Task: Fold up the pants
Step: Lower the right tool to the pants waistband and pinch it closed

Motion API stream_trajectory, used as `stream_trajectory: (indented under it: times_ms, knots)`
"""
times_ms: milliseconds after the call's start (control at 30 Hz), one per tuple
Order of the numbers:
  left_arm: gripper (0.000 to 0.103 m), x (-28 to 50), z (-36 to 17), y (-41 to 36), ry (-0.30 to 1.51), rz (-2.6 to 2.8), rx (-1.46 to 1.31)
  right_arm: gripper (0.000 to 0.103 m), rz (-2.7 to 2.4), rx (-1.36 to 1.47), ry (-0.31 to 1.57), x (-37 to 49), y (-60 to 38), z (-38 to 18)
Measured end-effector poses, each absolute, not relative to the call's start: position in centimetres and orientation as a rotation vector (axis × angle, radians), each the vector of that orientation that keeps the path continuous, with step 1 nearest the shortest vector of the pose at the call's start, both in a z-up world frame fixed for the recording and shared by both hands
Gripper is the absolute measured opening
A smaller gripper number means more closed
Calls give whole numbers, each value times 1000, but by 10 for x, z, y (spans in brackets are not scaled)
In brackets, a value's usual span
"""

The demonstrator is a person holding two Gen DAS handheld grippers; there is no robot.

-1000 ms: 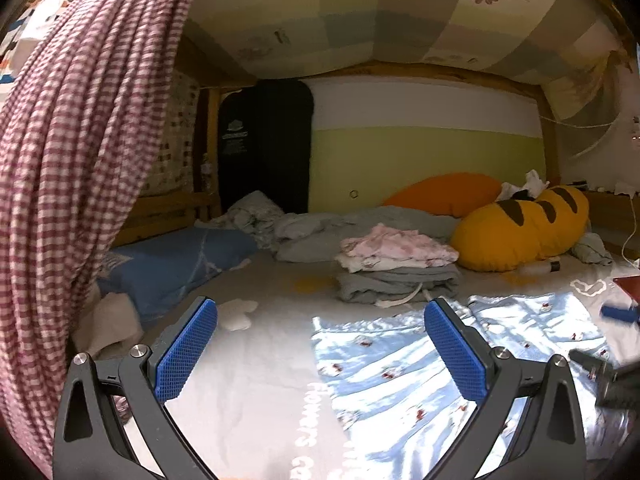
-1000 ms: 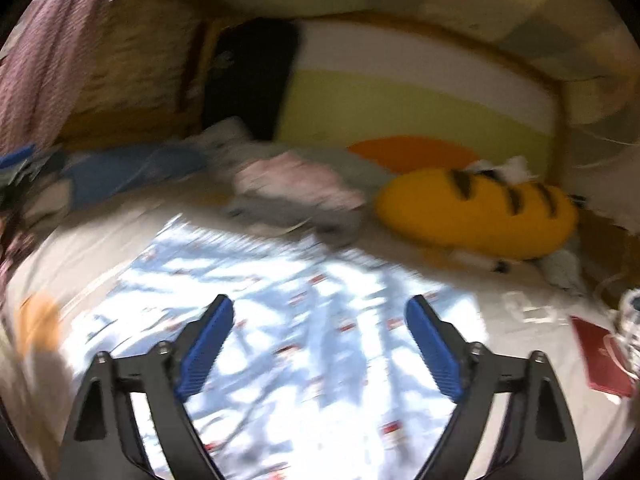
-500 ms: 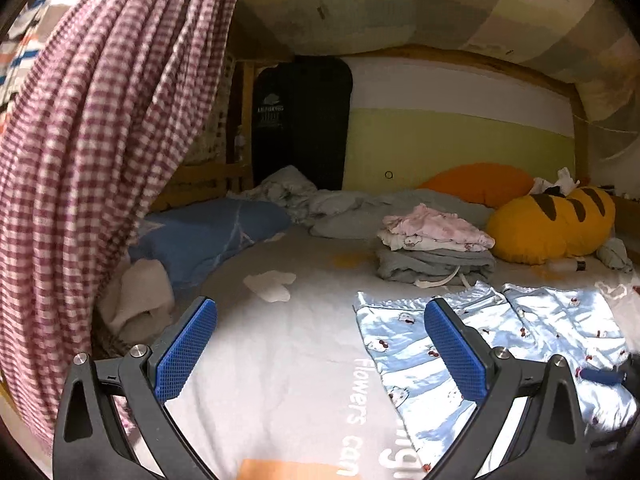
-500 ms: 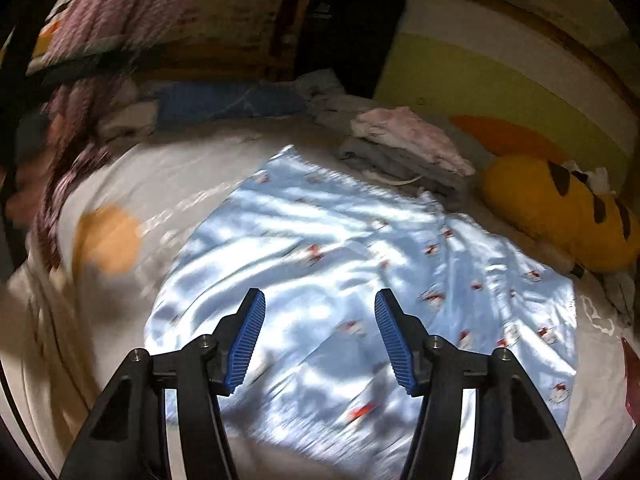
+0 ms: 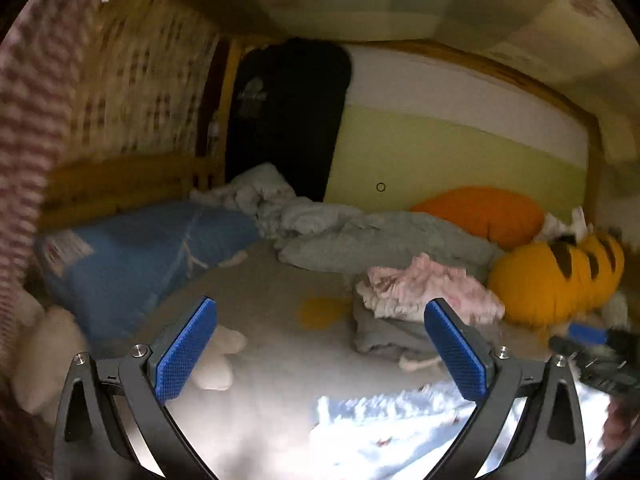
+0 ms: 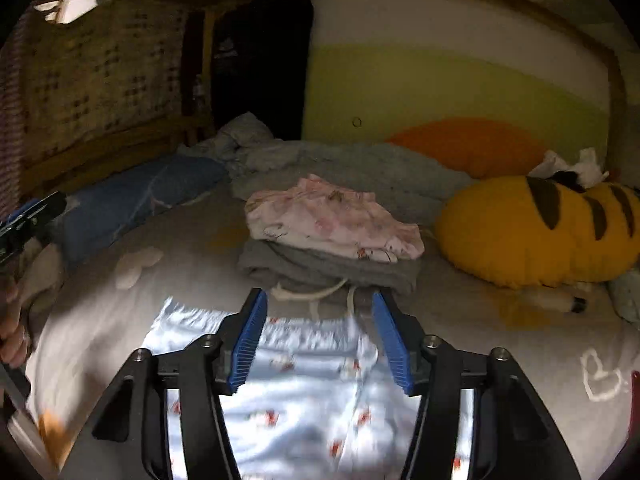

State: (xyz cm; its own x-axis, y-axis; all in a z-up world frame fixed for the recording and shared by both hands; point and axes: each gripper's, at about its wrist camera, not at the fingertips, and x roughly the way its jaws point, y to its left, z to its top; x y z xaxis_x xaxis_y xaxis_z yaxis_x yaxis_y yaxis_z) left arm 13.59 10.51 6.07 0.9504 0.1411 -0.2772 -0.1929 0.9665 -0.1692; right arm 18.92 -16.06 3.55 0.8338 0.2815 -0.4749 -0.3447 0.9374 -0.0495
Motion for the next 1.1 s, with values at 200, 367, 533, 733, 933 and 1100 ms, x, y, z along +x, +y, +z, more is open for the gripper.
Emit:
stream_trajectory:
  times_ms: [200,367,533,733,933,1100]
  knots:
    - [103,178,16,115,347,156,-283,49,340,-74,592,269,-158,7]
    - [103,194,-28,120,395,209,-220,40,393,-116,683,303,-162,-48]
    - [97,214,-53,128,533,198,-277,40,328,-163,811,319,-181,-79]
    - [97,215,-58,130,554,214,-303,40,417,-185,799,308,-181,-77]
    - [97,210,-55,140,526,267,-309,40,475,-318,786,299,-143,-91]
    - [97,212,-59,142,540,259,-324,40,401,-362,847,314,-138,-117]
